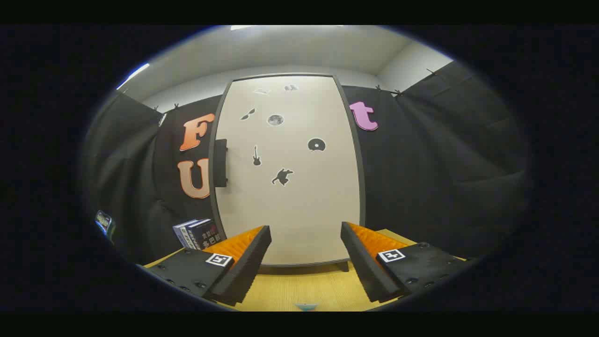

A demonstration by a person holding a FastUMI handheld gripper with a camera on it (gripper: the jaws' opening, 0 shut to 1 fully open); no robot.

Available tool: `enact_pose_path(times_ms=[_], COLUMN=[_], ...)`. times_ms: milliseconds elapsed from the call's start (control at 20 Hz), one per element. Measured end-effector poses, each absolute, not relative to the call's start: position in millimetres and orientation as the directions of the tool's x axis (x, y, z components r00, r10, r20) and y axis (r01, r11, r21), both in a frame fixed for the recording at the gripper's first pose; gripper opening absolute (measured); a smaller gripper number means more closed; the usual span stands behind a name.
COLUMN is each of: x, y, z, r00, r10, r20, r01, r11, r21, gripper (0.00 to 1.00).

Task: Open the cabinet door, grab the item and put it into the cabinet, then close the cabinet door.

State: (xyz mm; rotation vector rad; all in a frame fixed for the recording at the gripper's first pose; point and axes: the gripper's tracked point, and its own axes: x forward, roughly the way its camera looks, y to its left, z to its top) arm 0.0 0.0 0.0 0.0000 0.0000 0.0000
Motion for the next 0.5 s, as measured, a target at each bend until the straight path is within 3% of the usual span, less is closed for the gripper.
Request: enact_pose_path(times_ms=[500], x=[1.8], y=[-0.5], z=[-1.7], r00=[1.000], r10=[-0.004], r20=[-0.003], r01=[0.004], r11=[1.000], r21=[0.023], gripper=[0.98])
